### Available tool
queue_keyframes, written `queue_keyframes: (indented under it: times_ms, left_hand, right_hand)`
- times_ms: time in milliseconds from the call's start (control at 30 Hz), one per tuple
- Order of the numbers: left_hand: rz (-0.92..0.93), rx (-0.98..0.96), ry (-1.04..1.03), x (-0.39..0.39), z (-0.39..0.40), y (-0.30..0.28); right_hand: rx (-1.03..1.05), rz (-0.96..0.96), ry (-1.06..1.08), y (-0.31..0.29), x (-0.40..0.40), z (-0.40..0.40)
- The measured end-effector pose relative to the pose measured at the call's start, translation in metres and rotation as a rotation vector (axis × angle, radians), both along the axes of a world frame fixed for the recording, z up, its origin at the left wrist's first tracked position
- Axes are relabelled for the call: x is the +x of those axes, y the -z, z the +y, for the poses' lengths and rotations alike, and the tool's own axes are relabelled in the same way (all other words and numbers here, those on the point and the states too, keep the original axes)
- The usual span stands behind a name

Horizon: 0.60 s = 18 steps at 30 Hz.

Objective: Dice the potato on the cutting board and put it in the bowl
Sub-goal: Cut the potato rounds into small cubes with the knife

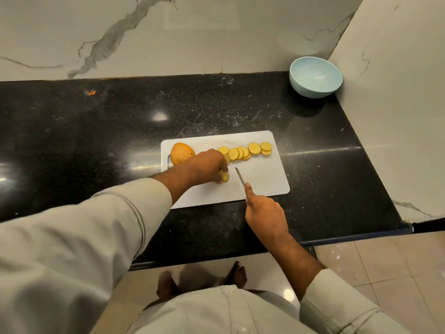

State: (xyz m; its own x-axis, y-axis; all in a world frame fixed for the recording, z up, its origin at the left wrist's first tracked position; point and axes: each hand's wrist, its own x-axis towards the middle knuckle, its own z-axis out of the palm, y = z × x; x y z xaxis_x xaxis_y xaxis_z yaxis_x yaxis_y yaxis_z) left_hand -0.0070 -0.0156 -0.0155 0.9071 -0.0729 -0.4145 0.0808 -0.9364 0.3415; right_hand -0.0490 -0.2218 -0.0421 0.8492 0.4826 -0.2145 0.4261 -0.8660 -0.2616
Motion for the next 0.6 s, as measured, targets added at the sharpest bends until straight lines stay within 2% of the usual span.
queue_keyframes:
  times_ms: [167,300,467,600]
  left_hand:
    - [-0.181,-0.057,-0.468,-0.031,-0.02,0.024]
    - [-0.26,-0.15,-0.665,-0.046,-0.032,0.033]
    - [-0.163,-0.189,-0.691,-0.043,-0.015,0.03]
    - [-0.179,-0.214,-0.66,-0.045,-0.016,0.032]
  right_hand:
    - [-0.032,0.034,0.007,0.002,-0.003,0.01]
    - [-0.046,0.049,0.012,0.005,-0.006,0.017]
    - [-0.04,0.062,0.07,0.008,-0.014,0.026]
    - [-0.026,0.07,0.085,0.009,-0.019,0.034]
